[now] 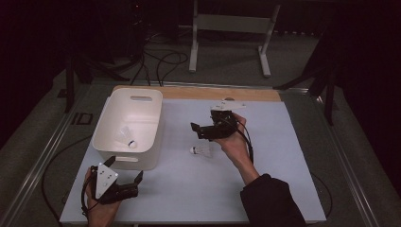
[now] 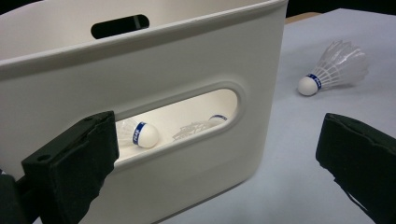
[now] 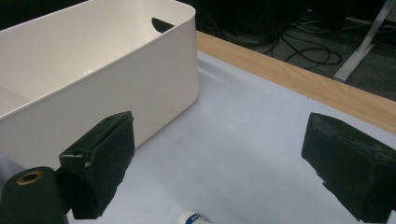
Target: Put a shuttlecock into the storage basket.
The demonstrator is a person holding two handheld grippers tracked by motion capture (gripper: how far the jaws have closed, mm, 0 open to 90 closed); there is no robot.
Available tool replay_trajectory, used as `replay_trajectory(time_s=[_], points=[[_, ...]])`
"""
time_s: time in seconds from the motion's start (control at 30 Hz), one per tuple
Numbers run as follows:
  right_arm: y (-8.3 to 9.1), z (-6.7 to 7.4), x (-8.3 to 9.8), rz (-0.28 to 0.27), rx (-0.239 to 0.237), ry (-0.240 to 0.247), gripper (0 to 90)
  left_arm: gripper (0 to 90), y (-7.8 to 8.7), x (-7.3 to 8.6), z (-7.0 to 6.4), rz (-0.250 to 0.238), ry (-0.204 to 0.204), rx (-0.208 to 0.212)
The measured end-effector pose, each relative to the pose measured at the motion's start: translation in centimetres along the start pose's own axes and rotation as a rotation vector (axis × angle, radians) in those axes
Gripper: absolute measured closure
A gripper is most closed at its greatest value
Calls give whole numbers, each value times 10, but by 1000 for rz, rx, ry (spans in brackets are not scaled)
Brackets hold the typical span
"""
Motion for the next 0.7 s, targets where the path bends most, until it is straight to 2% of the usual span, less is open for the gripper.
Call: replay_trajectory(time_s=[0.7], points=[[-2, -3, 22, 54, 8, 6, 97, 0, 0, 0, 0, 0, -2, -3]])
Point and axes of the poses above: each handheld gripper's, and its own axes: y roughly backward along the jaws, x roughly out of its underside, z roughly to its left, the point moved 7 cm from there along -y, roughly forward along the jaws, and after that the axes turned 1 degree about -y, right-handed, at the moved point
